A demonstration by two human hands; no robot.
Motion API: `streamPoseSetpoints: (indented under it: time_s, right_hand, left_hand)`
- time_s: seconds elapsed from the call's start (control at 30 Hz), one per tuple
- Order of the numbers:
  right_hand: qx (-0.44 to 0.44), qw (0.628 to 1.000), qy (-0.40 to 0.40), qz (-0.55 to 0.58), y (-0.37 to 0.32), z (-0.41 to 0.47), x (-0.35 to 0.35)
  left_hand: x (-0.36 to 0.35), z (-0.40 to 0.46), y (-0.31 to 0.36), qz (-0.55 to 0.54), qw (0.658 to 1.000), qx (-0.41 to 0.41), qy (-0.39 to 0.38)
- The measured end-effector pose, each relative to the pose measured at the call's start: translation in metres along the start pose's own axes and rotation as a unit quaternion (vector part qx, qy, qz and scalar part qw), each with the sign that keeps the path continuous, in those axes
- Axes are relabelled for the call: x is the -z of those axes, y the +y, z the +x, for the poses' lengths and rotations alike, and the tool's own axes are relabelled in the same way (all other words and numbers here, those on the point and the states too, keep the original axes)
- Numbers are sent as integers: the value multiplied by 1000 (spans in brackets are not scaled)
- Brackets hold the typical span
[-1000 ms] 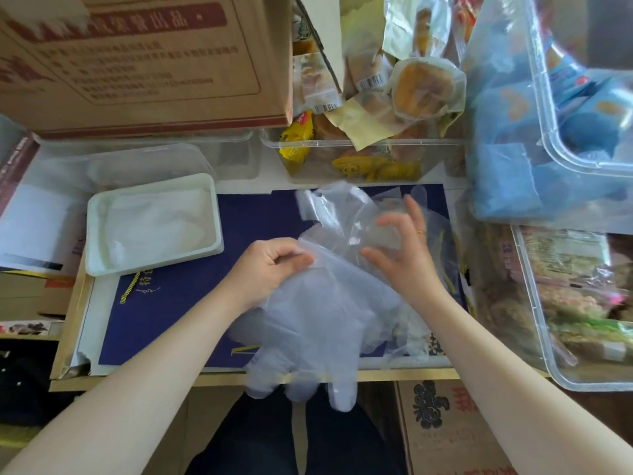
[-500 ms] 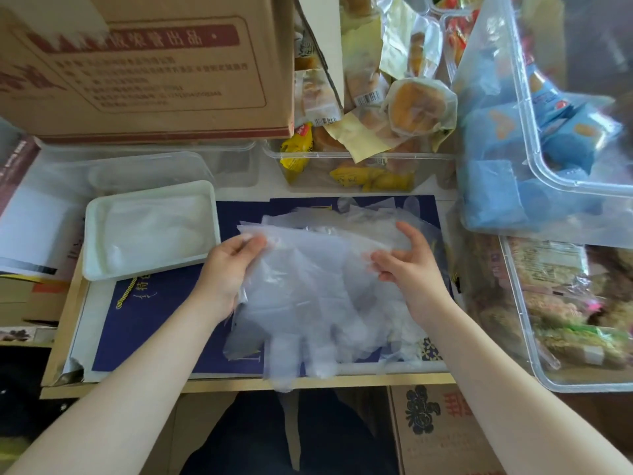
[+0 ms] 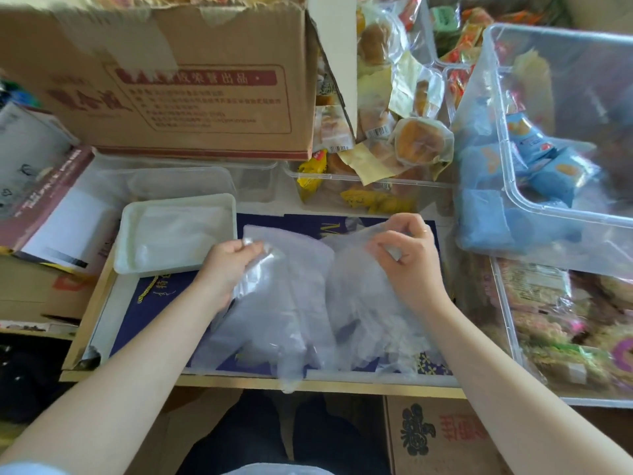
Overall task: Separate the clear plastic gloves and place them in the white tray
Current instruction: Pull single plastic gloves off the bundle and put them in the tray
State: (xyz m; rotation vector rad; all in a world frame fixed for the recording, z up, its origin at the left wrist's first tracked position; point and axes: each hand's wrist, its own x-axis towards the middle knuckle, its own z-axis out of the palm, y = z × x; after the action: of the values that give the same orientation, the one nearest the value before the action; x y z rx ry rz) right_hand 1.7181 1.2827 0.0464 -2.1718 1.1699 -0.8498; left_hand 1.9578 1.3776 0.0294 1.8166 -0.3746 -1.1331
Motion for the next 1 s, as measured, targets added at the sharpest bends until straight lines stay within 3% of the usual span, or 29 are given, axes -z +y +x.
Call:
streamPoseSetpoints:
  time_s: [0.13, 0.23, 0.3, 0.4, 0.5, 0.67, 0.83, 1.0]
  right_hand:
    - [96, 986, 39, -127, -7, 12, 18]
    - [136, 979, -91, -122, -22, 22, 33]
    - [139, 976, -135, -104, -33, 28, 37]
    - [125, 976, -176, -24, -50, 35, 37]
    - [48, 975, -217, 28, -68, 39, 35]
    - [-48, 987, -154, 0, -76, 47, 29]
    - [-41, 989, -122, -76, -70, 43, 32]
    - [-6, 994, -108, -26, -71, 30, 36]
  left_hand:
    - [6, 3, 16, 139, 977, -102, 125]
    - [4, -3, 39, 206, 949, -165, 174]
    - [1, -4, 50, 197, 945, -185, 184]
    - [-9, -7, 58, 180, 948, -218, 150]
    - [-20, -18, 60, 148, 960, -229, 69]
    - [-29, -42, 59, 93, 967, -229, -55]
    - [-34, -52, 50, 76, 980, -177, -53]
    - [-41, -54, 43, 62, 987, -131, -75]
